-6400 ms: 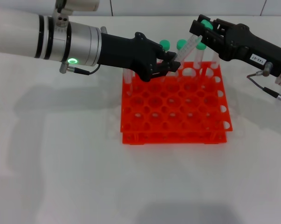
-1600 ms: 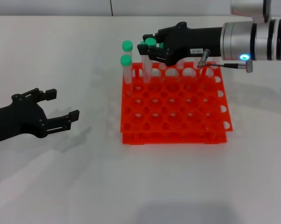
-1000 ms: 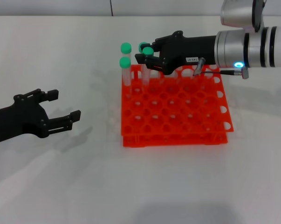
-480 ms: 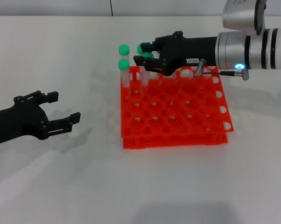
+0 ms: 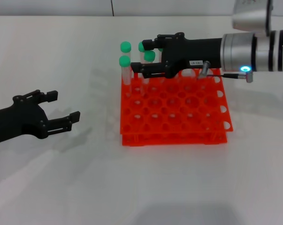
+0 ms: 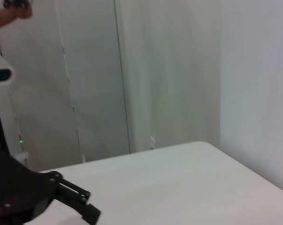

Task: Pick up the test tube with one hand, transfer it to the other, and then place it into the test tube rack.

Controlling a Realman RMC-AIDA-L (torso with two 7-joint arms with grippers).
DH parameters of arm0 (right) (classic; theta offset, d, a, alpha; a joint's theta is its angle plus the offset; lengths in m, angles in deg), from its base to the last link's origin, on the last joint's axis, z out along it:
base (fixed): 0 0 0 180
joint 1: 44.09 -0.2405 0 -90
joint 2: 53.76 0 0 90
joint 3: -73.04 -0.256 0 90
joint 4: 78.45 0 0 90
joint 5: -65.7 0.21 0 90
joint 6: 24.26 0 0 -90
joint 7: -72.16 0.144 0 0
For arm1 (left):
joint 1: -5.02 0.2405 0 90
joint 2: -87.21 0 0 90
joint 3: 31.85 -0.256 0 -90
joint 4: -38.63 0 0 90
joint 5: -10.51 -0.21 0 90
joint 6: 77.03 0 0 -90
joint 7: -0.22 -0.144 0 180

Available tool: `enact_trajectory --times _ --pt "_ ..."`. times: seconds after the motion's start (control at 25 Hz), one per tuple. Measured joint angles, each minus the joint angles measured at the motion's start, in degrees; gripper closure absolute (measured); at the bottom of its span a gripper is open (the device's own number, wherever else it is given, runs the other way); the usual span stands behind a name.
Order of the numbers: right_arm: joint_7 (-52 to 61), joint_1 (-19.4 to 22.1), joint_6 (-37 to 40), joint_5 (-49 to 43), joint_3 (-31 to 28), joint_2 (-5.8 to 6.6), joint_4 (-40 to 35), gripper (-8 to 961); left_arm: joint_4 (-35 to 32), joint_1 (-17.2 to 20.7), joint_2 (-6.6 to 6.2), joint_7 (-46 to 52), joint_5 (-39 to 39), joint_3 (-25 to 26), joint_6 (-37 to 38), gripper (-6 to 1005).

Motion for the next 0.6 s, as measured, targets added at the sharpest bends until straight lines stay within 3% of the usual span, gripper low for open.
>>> enact_trajectory --times 0.16,0.28,0.6 --pt "0.6 4.1 2.0 0.0 -0.1 0.20 -5.2 219 0.0 -0.1 0.01 0.0 0.0 0.3 0.0 134" --pt "2.0 7.4 2.8 0.1 -0.1 0.44 -9.3 220 0.0 -0.7 0.01 -0.1 -0.2 0.3 0.0 134" --pt "3.3 8.7 6.6 -0.3 -0.7 0.85 -10.9 224 0.1 -1.8 -0.02 -0.2 -0.3 0.3 0.0 133"
